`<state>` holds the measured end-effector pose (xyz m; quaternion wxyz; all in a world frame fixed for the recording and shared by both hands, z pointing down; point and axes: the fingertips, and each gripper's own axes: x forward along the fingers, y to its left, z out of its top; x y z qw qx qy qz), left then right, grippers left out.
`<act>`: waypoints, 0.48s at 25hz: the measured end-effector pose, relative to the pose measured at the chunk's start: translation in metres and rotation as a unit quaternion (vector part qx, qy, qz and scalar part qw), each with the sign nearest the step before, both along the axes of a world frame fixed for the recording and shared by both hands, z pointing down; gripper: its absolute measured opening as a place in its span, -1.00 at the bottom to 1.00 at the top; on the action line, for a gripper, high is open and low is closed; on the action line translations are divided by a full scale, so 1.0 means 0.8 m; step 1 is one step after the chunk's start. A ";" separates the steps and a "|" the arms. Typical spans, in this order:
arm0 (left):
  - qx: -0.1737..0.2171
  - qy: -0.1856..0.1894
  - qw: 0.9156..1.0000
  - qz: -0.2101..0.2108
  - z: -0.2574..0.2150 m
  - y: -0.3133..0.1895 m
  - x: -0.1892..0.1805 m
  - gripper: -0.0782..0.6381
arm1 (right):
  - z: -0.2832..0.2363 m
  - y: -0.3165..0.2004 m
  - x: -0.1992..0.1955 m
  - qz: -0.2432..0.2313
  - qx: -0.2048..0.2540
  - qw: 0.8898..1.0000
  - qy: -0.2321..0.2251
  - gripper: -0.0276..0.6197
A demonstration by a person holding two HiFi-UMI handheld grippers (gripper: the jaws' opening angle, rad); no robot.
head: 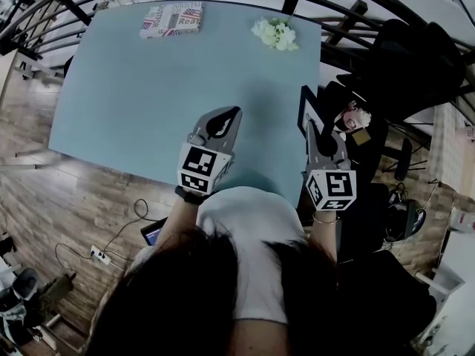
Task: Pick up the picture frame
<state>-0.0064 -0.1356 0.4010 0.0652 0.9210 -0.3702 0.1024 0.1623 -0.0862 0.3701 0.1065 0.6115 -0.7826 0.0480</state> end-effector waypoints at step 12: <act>-0.006 0.003 1.000 -0.004 0.000 -0.002 0.000 -0.62 | 0.000 0.001 0.001 -0.003 0.000 1.000 -0.006 -0.87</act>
